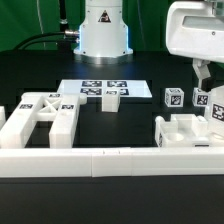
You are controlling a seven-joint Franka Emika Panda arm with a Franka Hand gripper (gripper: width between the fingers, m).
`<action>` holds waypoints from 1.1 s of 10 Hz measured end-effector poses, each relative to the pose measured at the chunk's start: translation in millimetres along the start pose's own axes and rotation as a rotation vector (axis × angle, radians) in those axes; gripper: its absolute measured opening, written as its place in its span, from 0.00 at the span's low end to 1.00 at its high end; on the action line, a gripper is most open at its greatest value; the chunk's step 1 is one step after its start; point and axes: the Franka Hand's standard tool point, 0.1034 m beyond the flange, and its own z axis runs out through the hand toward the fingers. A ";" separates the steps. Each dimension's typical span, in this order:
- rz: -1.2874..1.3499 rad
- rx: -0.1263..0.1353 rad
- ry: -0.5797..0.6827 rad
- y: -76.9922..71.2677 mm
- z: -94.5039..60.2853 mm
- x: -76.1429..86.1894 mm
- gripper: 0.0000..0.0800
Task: Assemble chair
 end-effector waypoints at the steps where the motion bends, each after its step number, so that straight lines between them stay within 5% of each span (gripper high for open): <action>1: -0.082 0.000 0.000 0.1 0.2 -0.1 0.80; 11: -1.084 -0.012 0.013 -0.2 1.8 1.7 0.81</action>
Offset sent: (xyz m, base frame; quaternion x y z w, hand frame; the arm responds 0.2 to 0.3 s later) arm -0.0032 0.0052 0.0047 -0.0139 -0.0148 -0.3227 0.9463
